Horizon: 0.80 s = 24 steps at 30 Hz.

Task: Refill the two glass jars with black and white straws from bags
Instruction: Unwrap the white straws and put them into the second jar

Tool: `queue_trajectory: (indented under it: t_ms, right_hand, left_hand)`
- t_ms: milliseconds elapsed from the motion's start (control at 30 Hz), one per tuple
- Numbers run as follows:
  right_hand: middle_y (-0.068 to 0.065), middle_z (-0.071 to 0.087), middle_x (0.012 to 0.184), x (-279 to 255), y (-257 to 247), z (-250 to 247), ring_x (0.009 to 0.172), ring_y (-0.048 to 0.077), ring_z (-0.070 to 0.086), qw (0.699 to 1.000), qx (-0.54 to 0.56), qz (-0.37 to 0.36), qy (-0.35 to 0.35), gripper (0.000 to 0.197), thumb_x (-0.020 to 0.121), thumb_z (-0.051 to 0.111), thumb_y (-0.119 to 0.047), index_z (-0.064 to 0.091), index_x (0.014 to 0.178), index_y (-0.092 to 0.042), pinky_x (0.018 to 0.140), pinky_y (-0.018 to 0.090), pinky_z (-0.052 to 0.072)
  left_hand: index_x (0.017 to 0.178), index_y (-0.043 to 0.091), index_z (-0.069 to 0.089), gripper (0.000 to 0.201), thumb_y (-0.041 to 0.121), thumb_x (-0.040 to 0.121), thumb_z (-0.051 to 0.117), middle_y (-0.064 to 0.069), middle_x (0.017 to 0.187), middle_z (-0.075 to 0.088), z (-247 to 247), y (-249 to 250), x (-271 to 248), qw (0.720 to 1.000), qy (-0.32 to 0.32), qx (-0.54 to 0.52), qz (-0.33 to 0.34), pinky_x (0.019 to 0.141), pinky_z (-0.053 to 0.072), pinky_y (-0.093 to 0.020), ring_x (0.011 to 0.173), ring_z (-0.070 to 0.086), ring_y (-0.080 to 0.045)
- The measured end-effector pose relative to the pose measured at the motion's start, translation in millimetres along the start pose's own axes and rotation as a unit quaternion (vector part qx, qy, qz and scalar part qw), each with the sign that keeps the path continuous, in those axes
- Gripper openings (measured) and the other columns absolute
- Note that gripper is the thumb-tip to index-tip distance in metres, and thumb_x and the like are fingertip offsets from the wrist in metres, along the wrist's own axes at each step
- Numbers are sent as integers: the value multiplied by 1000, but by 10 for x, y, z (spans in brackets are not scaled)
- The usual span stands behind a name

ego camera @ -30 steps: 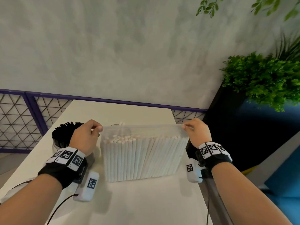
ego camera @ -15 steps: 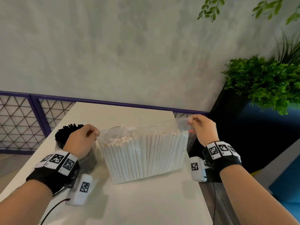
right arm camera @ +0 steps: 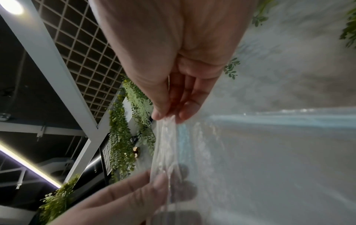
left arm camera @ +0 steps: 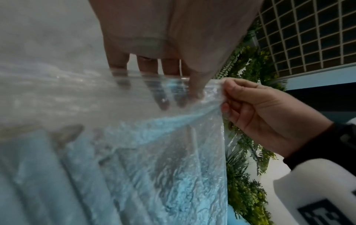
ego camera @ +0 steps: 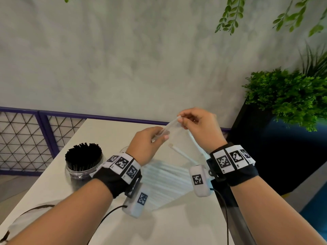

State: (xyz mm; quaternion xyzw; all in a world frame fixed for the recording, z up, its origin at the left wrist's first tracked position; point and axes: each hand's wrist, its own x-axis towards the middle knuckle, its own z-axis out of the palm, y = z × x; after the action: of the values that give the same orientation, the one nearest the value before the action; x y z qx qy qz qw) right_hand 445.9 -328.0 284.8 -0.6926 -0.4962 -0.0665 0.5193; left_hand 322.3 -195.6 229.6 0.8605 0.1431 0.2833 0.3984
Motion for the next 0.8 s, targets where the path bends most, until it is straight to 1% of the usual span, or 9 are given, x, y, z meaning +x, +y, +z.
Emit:
queue_trajectory:
  t_ms: [100, 167, 267, 333, 433, 533, 600, 733, 800]
  right_hand:
    - [-14, 61, 77, 5, 14, -10, 65, -1, 55, 999, -16, -22, 20, 13, 83, 70, -6, 71, 85, -18, 69, 12, 43]
    - [-12, 63, 79, -25, 17, 12, 72, -1, 55, 999, -23, -36, 14, 10, 83, 70, -10, 73, 88, -18, 70, 10, 39]
    - [-4, 64, 94, -104, 104, 37, 84, -1, 54, 999, -31, -37, -24, 15, 87, 67, -17, 71, 101, -18, 77, 10, 39]
    - [-8, 60, 109, -166, 351, -14, 102, 2, 51, 989, -127, -8, -74, 34, 88, 64, -36, 61, 120, -26, 93, 23, 41]
    - [-12, 53, 126, -298, 813, -186, 122, 18, 44, 927, -319, 125, -152, 55, 84, 57, -58, 46, 133, -37, 103, 47, 35]
    - [-8, 56, 125, -415, 1029, -272, 123, 22, 43, 882, -385, 219, -160, 24, 92, 56, -39, 58, 115, -37, 103, 44, 27]
    - [-8, 59, 105, -429, 1037, -279, 114, 23, 48, 894, -372, 217, -126, 11, 94, 52, -25, 58, 92, -34, 99, 42, 27]
    - [-13, 51, 93, -392, 961, -273, 109, 19, 42, 940, -312, 137, 0, 16, 93, 49, -11, 57, 86, -24, 94, 38, 27]
    - [-15, 51, 94, -380, 907, -267, 107, 15, 36, 949, -295, 101, 33, 17, 92, 50, -9, 57, 85, -24, 88, 34, 26]
  left_hand:
    - [96, 31, 67, 18, 40, 95, 51, 1, 95, 70, 3, -198, -31, 993, -91, -52, -60, 84, 49, -32, 89, 64, -17]
    - [94, 24, 67, 21, 26, 99, 46, -4, 97, 71, 42, -275, -93, 981, -87, -148, -89, 90, 52, -35, 93, 66, -22]
    - [95, 11, 64, 26, 13, 101, 39, -8, 93, 69, 81, -295, -175, 964, -49, -236, -111, 71, 52, -15, 85, 66, -17]
    - [96, 10, 62, 26, 13, 102, 36, -8, 95, 68, 68, -348, -217, 953, -41, -266, -140, 64, 50, -13, 81, 68, -10]
    - [94, 14, 62, 27, 18, 102, 36, -7, 99, 70, 1, -462, -290, 935, -31, -306, -176, 73, 51, -26, 85, 70, -9]
    - [91, 14, 61, 29, 20, 102, 35, -10, 100, 69, -32, -521, -336, 921, -18, -338, -193, 81, 49, -38, 85, 70, -11]
    - [91, 15, 60, 29, 22, 102, 35, -10, 101, 69, -37, -533, -347, 915, -17, -346, -204, 83, 49, -42, 87, 70, -12]
    - [92, 21, 61, 29, 29, 102, 35, 0, 96, 71, -88, -590, -351, 903, 10, -360, -234, 70, 52, -36, 96, 66, -17]
    - [93, 26, 63, 29, 32, 102, 36, 4, 98, 72, -112, -660, -372, 910, 3, -334, -246, 85, 47, -44, 102, 64, -18]
